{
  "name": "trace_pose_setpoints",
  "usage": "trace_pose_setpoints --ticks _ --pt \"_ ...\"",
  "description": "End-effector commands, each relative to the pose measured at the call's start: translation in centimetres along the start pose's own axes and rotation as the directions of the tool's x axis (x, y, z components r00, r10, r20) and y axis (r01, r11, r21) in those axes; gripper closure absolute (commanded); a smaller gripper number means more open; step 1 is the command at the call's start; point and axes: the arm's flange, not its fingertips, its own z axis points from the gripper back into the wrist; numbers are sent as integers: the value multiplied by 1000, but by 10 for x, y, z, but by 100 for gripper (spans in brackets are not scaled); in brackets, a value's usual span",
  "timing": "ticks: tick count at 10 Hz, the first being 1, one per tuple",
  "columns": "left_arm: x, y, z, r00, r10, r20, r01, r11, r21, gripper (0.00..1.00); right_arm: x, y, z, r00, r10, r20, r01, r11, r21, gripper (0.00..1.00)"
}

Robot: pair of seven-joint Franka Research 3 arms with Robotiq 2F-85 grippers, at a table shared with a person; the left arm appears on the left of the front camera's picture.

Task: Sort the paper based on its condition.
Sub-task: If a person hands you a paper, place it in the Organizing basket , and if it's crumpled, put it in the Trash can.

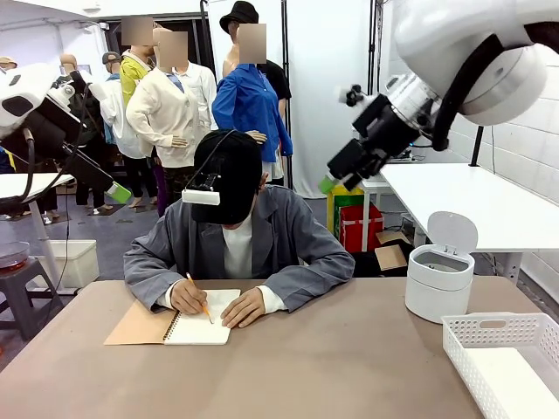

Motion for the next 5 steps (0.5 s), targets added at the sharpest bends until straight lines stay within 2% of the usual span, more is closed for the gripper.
trace_pose_setpoints --ticks 1,5 --pt "0 0 1 1000 7 -2 -7 1000 -10 0 3 1 -16 992 110 64 -113 993 44 0" --pt "0 0 1 1000 7 -2 -7 1000 -10 0 36 15 -42 961 264 86 -270 961 62 0"
